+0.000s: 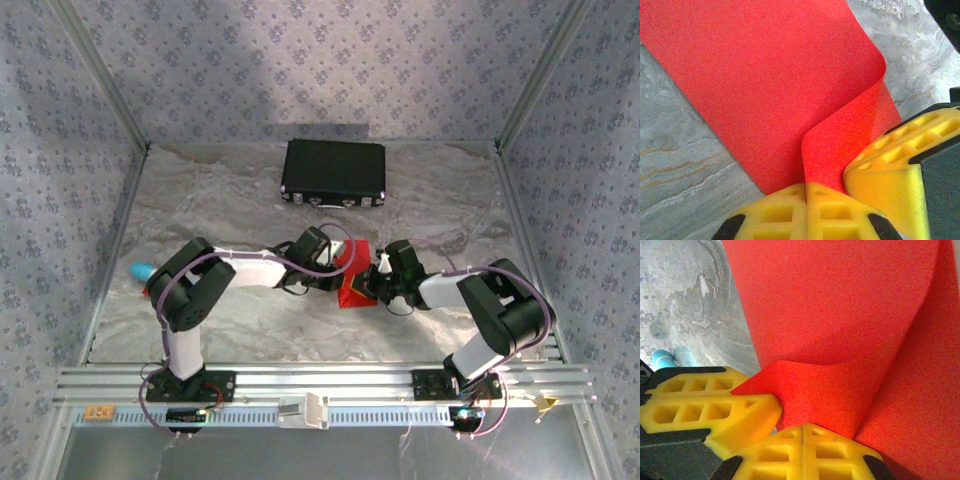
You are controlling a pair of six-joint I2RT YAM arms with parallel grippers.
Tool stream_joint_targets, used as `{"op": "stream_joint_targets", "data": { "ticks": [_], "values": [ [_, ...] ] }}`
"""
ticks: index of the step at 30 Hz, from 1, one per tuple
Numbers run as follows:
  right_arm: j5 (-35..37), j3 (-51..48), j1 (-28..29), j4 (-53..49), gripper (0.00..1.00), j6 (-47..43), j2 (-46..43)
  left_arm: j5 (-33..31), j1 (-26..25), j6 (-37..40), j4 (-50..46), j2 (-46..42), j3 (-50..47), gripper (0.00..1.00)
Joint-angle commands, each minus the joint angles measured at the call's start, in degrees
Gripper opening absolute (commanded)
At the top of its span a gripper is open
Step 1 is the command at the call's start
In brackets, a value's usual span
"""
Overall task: Fold a paper plane with a square sheet of paper (pick it up from the middle)
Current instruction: Fold the triangle a second time at the center of the table.
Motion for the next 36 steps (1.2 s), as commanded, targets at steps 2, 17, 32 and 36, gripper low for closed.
{"op": "stream_joint_targets", "data": {
  "ticks": [2, 17, 32, 36],
  "values": [
    [-0.7, 1.5, -0.5, -1.4, 0.0, 0.5, -1.4, 0.3, 0.2, 1.3, -3.1, 1.4, 0.8, 0.0],
    [0.1, 3.0, -4.3, -5.1, 0.0, -2.0, 1.5, 0.2, 0.2, 1.4, -3.3, 1.0, 0.5, 0.0],
    [-1.1, 4.0, -8.4, -6.7, 0.0, -2.4, -1.5, -0.1, 0.2, 1.5, -3.6, 0.9, 0.4, 0.0],
    [-1.7, 3.4, -9.7, -5.1, 0.0, -2.2, 1.1, 0.0, 0.2, 1.5, -3.6, 0.9, 0.4, 0.0]
  ]
}}
